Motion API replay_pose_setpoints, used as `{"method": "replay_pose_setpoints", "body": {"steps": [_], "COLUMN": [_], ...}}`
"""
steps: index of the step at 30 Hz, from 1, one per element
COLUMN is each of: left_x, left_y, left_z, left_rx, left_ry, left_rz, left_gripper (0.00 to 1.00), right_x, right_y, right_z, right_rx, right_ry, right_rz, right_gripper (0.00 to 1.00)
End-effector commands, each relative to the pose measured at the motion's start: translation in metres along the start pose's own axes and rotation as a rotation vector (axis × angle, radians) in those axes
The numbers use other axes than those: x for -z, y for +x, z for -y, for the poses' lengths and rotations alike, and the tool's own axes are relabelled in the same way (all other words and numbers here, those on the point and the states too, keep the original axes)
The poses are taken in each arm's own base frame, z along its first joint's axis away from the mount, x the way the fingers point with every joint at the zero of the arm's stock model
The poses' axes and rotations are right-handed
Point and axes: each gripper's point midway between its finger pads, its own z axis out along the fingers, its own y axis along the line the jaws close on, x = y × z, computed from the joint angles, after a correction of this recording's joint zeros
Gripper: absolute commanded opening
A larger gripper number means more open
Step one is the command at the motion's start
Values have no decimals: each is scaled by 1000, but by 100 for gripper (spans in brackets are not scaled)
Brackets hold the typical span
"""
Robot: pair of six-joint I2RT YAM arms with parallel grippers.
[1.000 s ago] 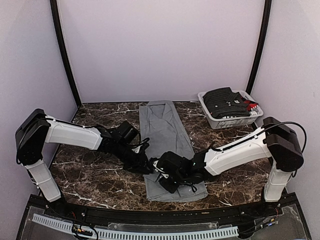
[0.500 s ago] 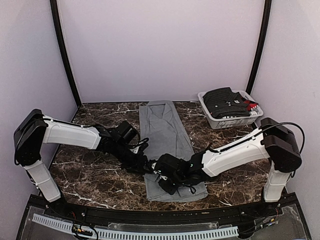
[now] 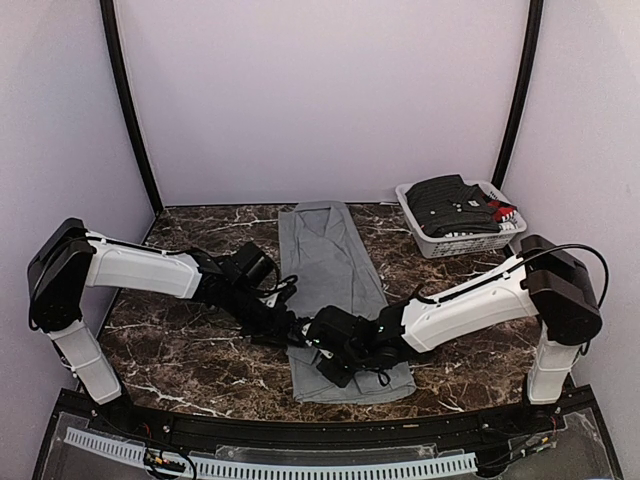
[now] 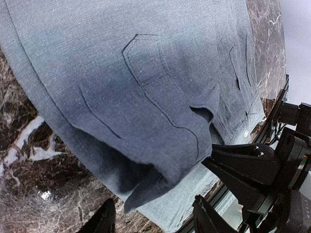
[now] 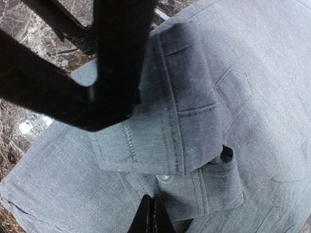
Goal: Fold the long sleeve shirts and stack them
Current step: Adjust the sleeve of the rectangle-folded shirt.
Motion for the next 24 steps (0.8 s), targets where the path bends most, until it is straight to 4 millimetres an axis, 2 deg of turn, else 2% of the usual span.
{"method": "replay_pose_setpoints", "body": {"steps": [1, 8, 11, 15, 20, 24], "left_x": [9, 4, 5, 7, 8, 9], "left_y": [-8, -6, -3, 2, 10, 15], "left_z": [13, 19, 20, 21, 21, 23], "left_rx": [-42, -32, -23, -11, 0, 6], "left_ry": [47, 88, 93, 92, 97, 108], "left_rz": [36, 17, 5, -10, -23, -34], "left_gripper": [50, 32, 22, 14, 10, 7], "right_x": [3, 14, 24, 40, 52, 53], "right_y": [-7, -16, -22, -26, -18, -6], "right_z": [-1, 1, 2, 2, -1, -7], "right_rx": [6, -3, -4, 4, 21, 32], "right_ry": [14, 13, 2, -22, -74, -123], "right_rz": [10, 26, 37, 47, 33, 4], "right_gripper": [0, 0, 0, 0, 0, 0]}}
